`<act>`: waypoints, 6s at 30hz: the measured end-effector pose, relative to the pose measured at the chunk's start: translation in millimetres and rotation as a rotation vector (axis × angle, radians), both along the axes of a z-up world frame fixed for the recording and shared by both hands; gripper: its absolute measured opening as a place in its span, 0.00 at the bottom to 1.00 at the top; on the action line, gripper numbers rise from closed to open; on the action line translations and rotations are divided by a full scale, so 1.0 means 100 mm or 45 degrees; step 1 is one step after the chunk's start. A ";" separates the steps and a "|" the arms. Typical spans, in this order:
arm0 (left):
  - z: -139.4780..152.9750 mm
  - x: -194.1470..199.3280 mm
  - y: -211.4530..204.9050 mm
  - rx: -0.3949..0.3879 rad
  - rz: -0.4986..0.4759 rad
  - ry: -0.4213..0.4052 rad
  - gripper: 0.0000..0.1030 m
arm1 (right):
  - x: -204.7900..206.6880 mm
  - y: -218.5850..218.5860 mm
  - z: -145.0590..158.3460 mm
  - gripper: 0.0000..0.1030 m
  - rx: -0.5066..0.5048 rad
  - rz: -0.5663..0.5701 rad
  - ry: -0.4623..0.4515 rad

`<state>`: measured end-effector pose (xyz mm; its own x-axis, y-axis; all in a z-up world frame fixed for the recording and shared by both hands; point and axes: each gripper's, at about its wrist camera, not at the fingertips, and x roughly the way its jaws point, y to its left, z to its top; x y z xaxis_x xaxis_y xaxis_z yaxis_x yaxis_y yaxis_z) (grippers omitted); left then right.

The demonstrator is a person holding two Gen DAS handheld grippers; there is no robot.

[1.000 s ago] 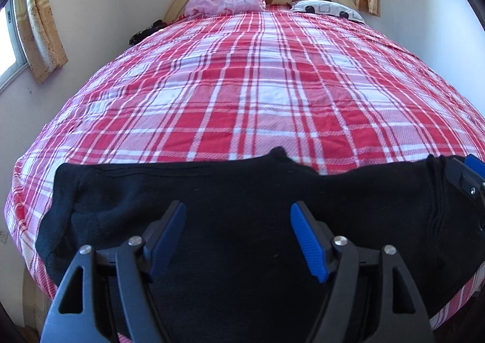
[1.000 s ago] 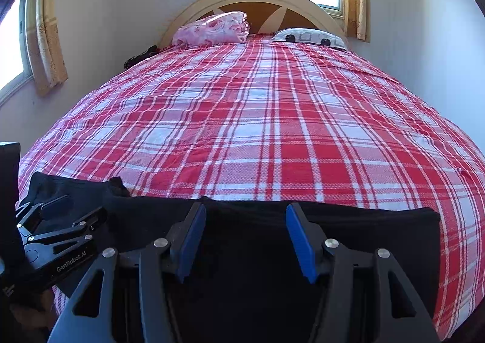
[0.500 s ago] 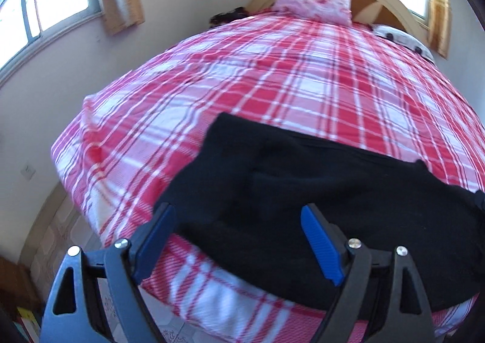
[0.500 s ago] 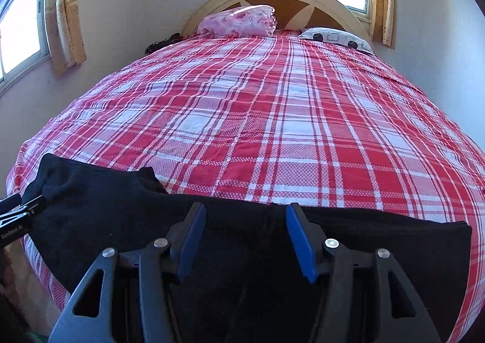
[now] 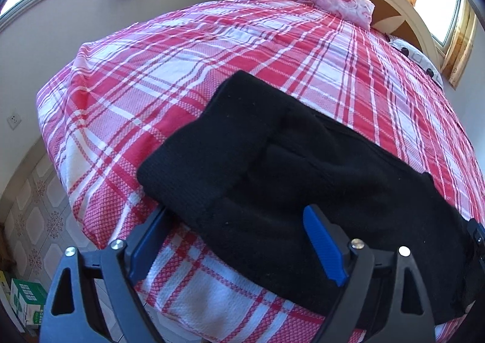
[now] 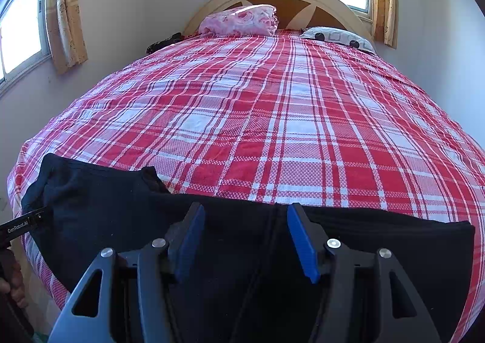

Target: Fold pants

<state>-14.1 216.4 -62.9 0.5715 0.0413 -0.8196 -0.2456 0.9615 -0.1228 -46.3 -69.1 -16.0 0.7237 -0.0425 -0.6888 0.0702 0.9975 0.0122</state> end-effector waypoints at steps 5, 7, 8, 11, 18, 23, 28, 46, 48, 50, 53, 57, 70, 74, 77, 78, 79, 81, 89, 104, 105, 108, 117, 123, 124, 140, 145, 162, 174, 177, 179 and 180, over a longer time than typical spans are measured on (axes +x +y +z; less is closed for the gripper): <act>0.01 -0.02 0.04 -0.032 0.003 0.000 0.88 | 0.00 0.00 0.00 0.58 0.006 0.001 0.000; 0.03 -0.05 0.10 -0.063 0.029 -0.014 0.88 | -0.02 -0.01 0.02 0.58 0.019 0.003 -0.005; 0.03 -0.08 0.12 -0.070 0.036 -0.014 0.88 | -0.05 -0.01 0.04 0.58 0.034 0.005 -0.020; 0.04 -0.13 0.19 -0.080 0.072 -0.010 0.88 | -0.11 -0.03 0.08 0.58 0.057 0.011 -0.058; 0.03 -0.13 0.21 -0.216 0.095 -0.036 0.87 | -0.17 0.03 0.09 0.58 0.092 0.039 -0.065; 0.05 -0.08 0.20 -0.311 0.099 -0.096 0.58 | -0.21 0.03 0.10 0.58 0.093 0.036 -0.068; -0.03 -0.14 0.38 -0.456 0.180 -0.135 0.25 | -0.20 0.02 0.10 0.58 0.074 0.018 -0.061; 0.74 -0.08 -0.39 -0.203 -0.196 -0.461 0.16 | -0.23 -0.16 0.03 0.58 0.056 -0.060 -0.019; 0.84 -0.08 -0.61 -0.200 -0.282 -0.503 0.16 | -0.24 -0.23 0.05 0.58 0.061 -0.084 -0.025; 0.92 -0.05 -0.83 -0.212 -0.365 -0.522 0.16 | -0.25 -0.33 0.07 0.58 0.063 -0.114 -0.027; 1.01 -0.03 -1.19 -0.221 -0.497 -0.552 0.16 | -0.28 -0.46 0.09 0.58 0.038 -0.158 -0.023; 1.09 -0.10 -1.69 -0.235 -0.695 -0.591 0.16 | -0.40 -0.75 0.14 0.58 0.011 -0.254 -0.035; 0.61 -0.79 -3.04 0.007 -1.250 -0.590 0.16 | -1.15 -1.78 0.12 0.58 0.117 -0.551 -0.062; 0.45 -0.87 -3.13 0.135 -1.296 -0.574 0.16 | -1.27 -1.96 0.09 0.58 0.354 -0.473 -0.117; 0.43 -0.92 -3.13 0.194 -1.306 -0.601 0.16 | -1.16 -1.98 0.12 0.60 0.483 -0.356 -0.115; 0.43 -0.93 -3.12 0.204 -1.310 -0.604 0.16 | -1.14 -1.97 0.14 0.65 0.510 -0.321 -0.121; 0.41 -0.96 -3.14 0.210 -1.313 -0.603 0.16 | -1.09 -1.98 0.17 0.68 0.580 -0.269 -0.146; 0.35 -1.03 -3.18 0.240 -1.327 -0.606 0.16 | -1.01 -2.04 0.19 0.72 0.725 -0.202 -0.185; 0.24 -1.16 -3.23 0.324 -1.342 -0.639 0.16 | -0.39 -1.84 0.12 0.72 0.840 0.021 -0.046; 0.59 -1.39 -3.39 0.286 -1.399 -0.728 0.16 | -0.65 -1.65 0.38 0.19 0.595 0.093 -0.179; 0.63 -1.44 -3.45 0.288 -1.420 -0.741 0.16 | -0.70 -1.70 0.43 0.19 0.585 0.084 -0.198; 0.62 -1.56 -3.68 0.306 -1.480 -0.741 0.16 | -0.86 -1.92 0.49 0.19 0.548 0.049 -0.232; 0.21 -1.71 -4.20 0.481 -1.527 -0.708 0.22 | -0.97 -2.40 -0.02 0.19 0.508 -0.091 -0.169; 0.47 -1.67 -3.92 0.285 -1.592 -0.575 0.65 | -1.05 -2.56 0.02 0.29 0.677 -0.121 -0.221; 0.53 -1.62 -3.83 0.253 -1.573 -0.555 0.69 | -1.09 -2.59 0.05 0.31 0.687 -0.150 -0.233; 0.54 -0.35 -3.09 0.253 -0.996 -0.272 0.81 | -1.58 -1.95 0.16 0.34 0.434 -0.064 -0.214; 0.48 -0.40 -3.11 0.296 -0.966 -0.279 0.90 | -1.73 -2.02 -0.15 0.34 0.468 -0.120 -0.251; 0.56 -0.20 -2.92 0.335 -0.856 -0.263 0.96 | -1.22 -1.92 0.42 0.48 0.258 -0.191 -0.322; 0.47 -0.09 -2.93 0.326 -0.838 -0.211 1.00 | -0.59 -1.98 0.08 0.49 0.262 -0.283 -0.146; 0.46 -0.09 -2.93 0.321 -0.831 -0.205 1.00 | -0.57 -1.94 0.09 0.57 0.245 -0.270 -0.146; 0.46 -0.09 -2.92 0.322 -0.830 -0.206 1.00 | -0.59 -1.91 0.12 0.58 0.233 -0.251 -0.161; 0.47 -0.10 -2.91 0.321 -0.831 -0.206 1.00 | -0.62 -1.88 0.15 0.58 0.227 -0.256 -0.178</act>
